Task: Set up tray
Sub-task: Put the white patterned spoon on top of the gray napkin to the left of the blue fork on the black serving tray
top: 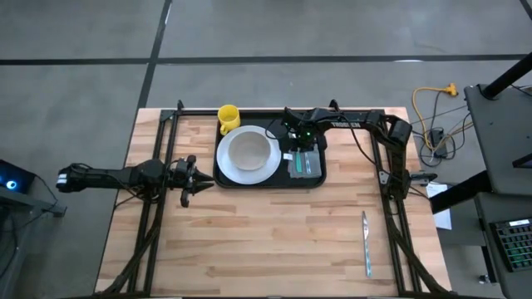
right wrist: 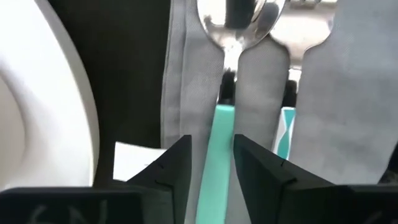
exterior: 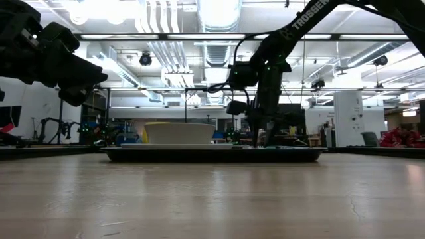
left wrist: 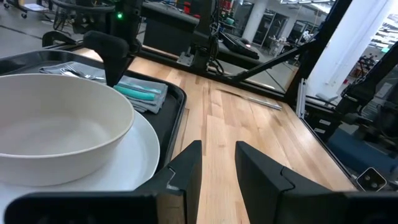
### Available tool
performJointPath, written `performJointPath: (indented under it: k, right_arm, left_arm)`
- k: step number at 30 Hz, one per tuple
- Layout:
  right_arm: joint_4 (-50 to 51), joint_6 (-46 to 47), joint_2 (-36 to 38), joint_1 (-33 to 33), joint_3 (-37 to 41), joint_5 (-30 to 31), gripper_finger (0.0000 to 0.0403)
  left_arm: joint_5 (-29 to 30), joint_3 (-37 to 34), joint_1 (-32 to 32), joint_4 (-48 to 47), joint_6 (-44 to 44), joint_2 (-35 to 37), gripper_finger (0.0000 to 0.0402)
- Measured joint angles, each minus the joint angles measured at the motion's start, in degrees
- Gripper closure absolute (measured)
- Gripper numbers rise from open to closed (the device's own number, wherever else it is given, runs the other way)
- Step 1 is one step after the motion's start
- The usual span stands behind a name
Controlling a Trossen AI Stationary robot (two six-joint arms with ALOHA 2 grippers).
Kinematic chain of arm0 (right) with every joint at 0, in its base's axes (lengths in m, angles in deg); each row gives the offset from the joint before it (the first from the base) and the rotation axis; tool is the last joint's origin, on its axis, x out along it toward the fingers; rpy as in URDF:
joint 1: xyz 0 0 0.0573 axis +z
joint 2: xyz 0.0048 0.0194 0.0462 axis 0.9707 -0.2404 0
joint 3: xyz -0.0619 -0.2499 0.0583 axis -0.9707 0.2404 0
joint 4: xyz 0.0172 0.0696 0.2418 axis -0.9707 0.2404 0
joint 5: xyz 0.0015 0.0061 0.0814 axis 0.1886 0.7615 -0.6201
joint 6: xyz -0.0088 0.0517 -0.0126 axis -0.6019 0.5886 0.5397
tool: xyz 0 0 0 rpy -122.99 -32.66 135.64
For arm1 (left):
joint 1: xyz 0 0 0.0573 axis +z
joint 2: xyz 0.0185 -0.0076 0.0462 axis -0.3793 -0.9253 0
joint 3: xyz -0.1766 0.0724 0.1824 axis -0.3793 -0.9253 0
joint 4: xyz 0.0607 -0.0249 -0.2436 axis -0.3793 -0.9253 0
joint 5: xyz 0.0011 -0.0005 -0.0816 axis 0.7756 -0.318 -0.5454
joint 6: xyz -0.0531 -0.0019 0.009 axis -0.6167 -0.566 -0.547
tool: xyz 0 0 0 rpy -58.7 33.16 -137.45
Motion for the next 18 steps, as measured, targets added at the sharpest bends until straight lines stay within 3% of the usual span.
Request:
performJointPath:
  k: [18]
  right_arm:
    - [-0.35, 2.90, 0.15, 0.64, 0.00, -9.00, 0.0310]
  left_arm:
    - [0.00, 0.00, 0.00, 0.00, -0.01, 0.00, 0.0320]
